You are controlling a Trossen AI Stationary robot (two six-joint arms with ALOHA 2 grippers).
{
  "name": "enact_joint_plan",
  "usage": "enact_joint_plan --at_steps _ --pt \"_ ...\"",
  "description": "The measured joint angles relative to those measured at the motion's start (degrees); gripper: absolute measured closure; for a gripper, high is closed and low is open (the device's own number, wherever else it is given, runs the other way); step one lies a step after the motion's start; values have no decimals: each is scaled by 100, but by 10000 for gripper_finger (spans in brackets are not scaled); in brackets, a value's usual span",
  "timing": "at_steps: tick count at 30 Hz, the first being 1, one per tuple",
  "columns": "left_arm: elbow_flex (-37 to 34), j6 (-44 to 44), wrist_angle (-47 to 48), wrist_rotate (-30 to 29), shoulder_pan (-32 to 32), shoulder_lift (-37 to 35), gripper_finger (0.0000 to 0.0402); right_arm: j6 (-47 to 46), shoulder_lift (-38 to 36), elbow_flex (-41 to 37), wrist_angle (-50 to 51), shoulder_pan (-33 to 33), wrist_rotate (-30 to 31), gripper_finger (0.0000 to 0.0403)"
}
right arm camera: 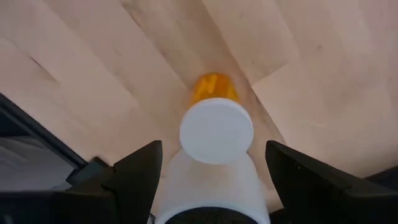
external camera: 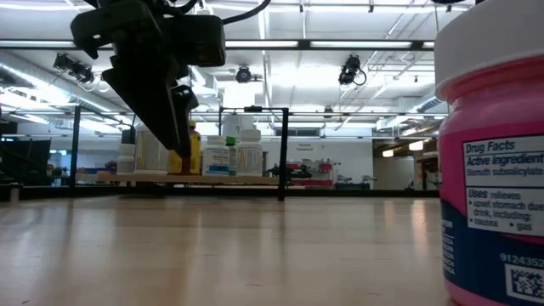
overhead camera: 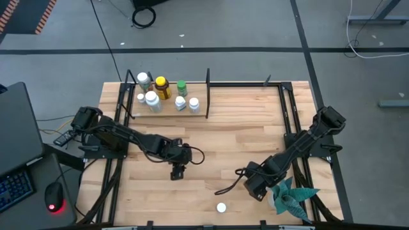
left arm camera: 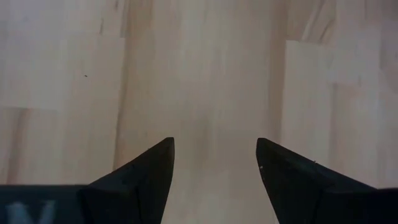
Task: Pick and place medicine bottles onto shelf by color
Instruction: Put the orange pill bottle on the shelf
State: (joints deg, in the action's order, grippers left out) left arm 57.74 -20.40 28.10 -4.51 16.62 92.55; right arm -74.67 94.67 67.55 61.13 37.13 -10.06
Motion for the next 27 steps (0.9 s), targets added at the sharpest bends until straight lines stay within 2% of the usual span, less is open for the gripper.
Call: enact_joint_plan --at_steps 10,20,27 --pt "0 -146 -2 2 27 0 175 -521 -2 0 -3 325 314 112" --pt "0 -142 -28 2 28 2 178 -641 -2 0 -152 437 553 112" --pt "0 -138 -30 2 28 2 181 -678 -2 -321 -326 434 458 112"
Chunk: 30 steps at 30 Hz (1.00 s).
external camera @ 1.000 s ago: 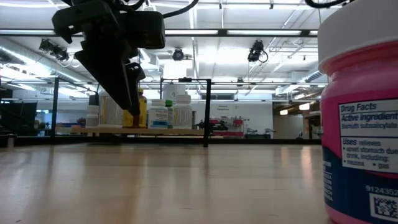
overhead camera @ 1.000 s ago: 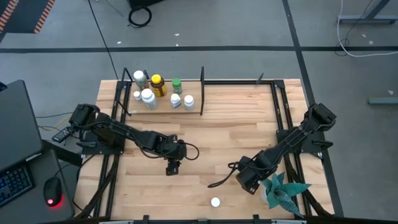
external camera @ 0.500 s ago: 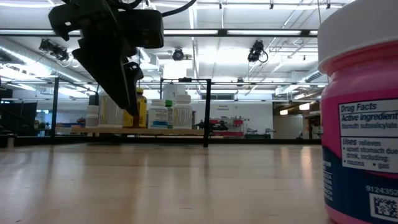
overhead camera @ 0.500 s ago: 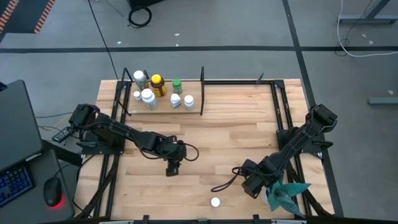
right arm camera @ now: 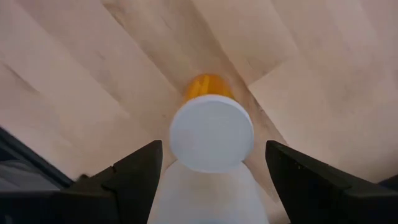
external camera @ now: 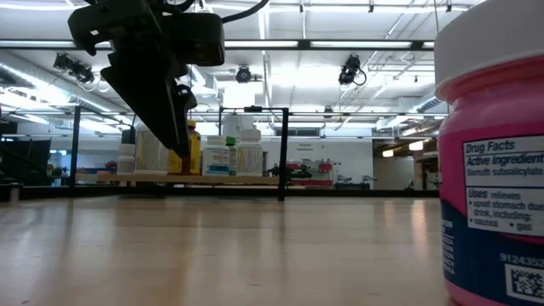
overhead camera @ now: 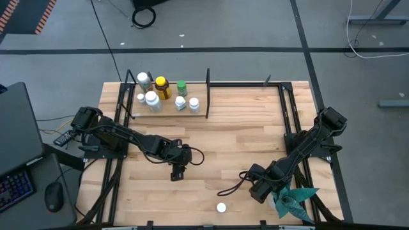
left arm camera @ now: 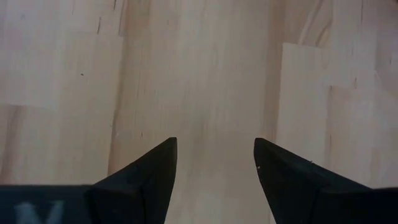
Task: Pick and place medicine bottles onto shelf by color
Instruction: Put the orange pill bottle on the shelf
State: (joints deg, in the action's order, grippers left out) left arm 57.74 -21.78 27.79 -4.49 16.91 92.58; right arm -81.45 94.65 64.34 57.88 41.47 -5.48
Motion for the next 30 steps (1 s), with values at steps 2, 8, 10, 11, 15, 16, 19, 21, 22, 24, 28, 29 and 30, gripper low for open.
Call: enact_joint_plan --at_steps 2,8,10,11,15,16,19,21,22,24,28,29,30 --pt "0 -7 2 0 8 0 183 0 0 -120 -170 1 -53 112" --pt "0 -2 2 0 11 0 183 0 0 -309 -479 0 -59 112" --pt "0 -2 2 0 11 0 183 2 0 -350 -480 0 -59 112" --pt "0 -2 2 0 10 0 184 2 0 -377 -491 0 -59 112" --pt "0 -9 2 0 9 0 189 2 0 -508 -659 0 -61 112" --pt "0 -9 2 0 11 0 189 2 0 -533 -693 0 -61 112" --pt "0 -9 2 0 20 0 188 -3 0 -576 -731 0 -59 115" --pt "0 -9 2 0 20 0 190 -3 0 -576 -741 0 -37 122" --pt "0 -9 2 0 20 0 192 0 0 -576 -745 0 -17 128" --pt "0 -9 2 0 20 0 195 6 0 -576 -748 0 16 144" --pt "0 -11 -9 0 20 0 199 69 0 -576 -746 -2 120 184" --pt "0 -9 -30 -2 20 0 199 118 0 -576 -742 -9 127 192" --pt "0 -11 -48 -25 20 0 200 189 0 -576 -736 -29 127 193"
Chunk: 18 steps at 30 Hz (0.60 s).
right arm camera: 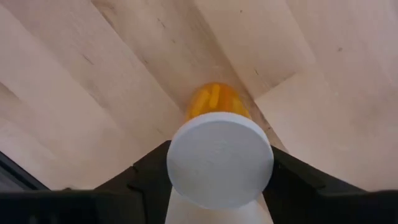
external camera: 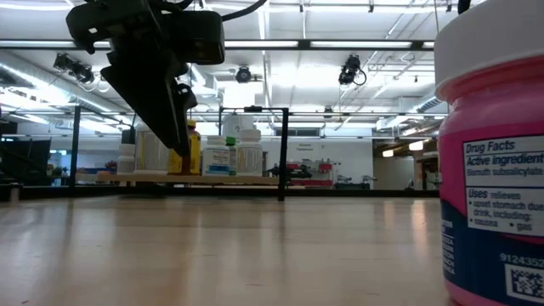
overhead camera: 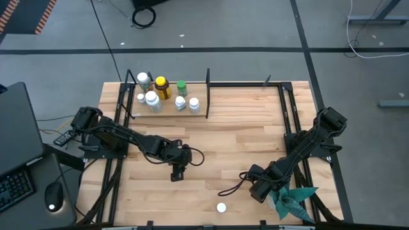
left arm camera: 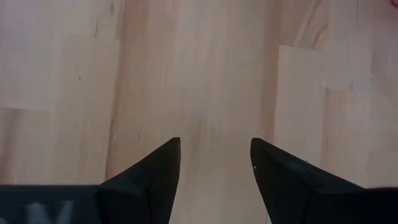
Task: Pick and place medicine bottles onto shelf by color
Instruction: Put the orange pill bottle on the shelf
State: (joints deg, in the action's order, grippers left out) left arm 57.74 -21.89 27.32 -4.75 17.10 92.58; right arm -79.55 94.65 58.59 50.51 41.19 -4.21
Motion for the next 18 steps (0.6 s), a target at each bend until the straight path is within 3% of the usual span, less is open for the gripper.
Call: enact_joint_plan --at_steps 13,18 --pt "0 -121 289 -254 -73 2 209 882 0 225 357 -469 24 181" --pt "0 -148 410 -254 -74 4 214 1230 0 227 365 -711 39 193"
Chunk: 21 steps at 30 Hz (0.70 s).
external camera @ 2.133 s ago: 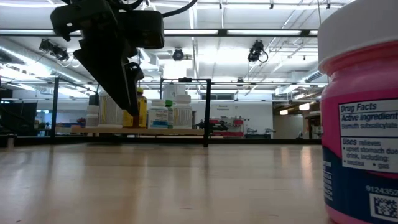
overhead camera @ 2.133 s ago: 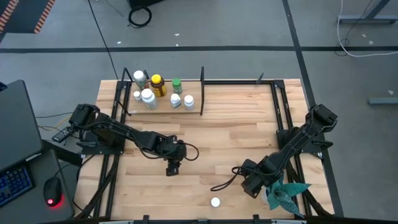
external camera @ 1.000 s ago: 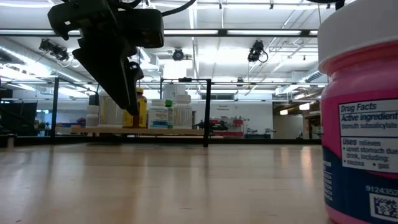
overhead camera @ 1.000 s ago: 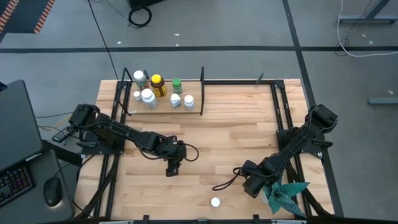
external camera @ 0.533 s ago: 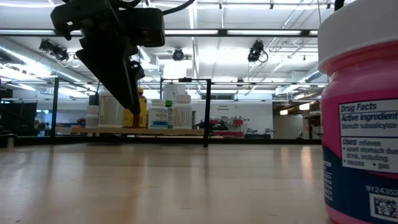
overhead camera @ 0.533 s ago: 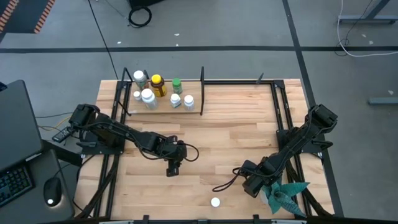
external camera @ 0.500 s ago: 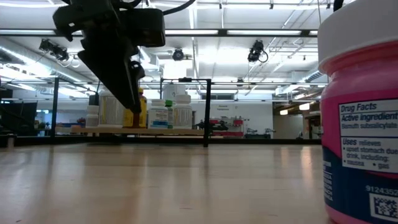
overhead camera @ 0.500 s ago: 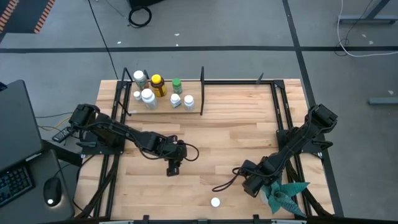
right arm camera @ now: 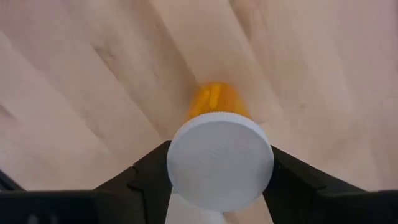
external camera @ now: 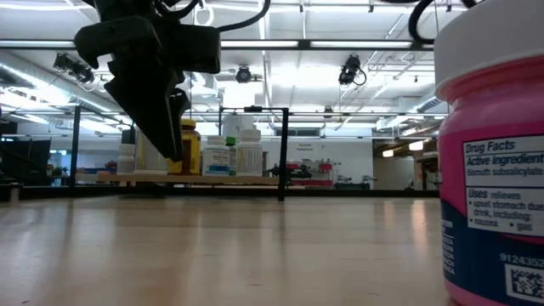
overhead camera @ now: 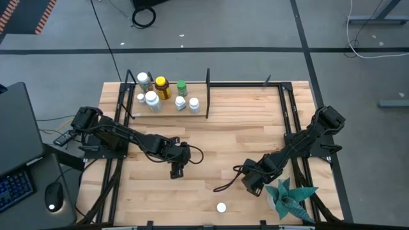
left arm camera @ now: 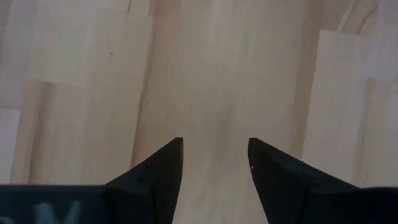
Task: Pick and place medicine bottles onto shelf by color
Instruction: Put the orange pill bottle on the shelf
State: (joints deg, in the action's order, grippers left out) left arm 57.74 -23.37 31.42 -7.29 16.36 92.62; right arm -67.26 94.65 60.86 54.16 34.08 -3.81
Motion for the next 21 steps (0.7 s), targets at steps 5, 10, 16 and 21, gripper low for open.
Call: enact_joint_plan --at_steps 5,10,16,21 --pt "0 102 174 0 -13 0 216 450 0 0 -3 -328 207 189" --pt "0 199 583 -54 -25 0 221 1127 0 0 -93 -844 280 183" --pt "0 170 988 -68 -85 -4 222 2188 0 226 -252 -1569 382 192" --pt "0 170 1267 -68 -81 -17 227 3091 0 903 164 -2071 755 185"
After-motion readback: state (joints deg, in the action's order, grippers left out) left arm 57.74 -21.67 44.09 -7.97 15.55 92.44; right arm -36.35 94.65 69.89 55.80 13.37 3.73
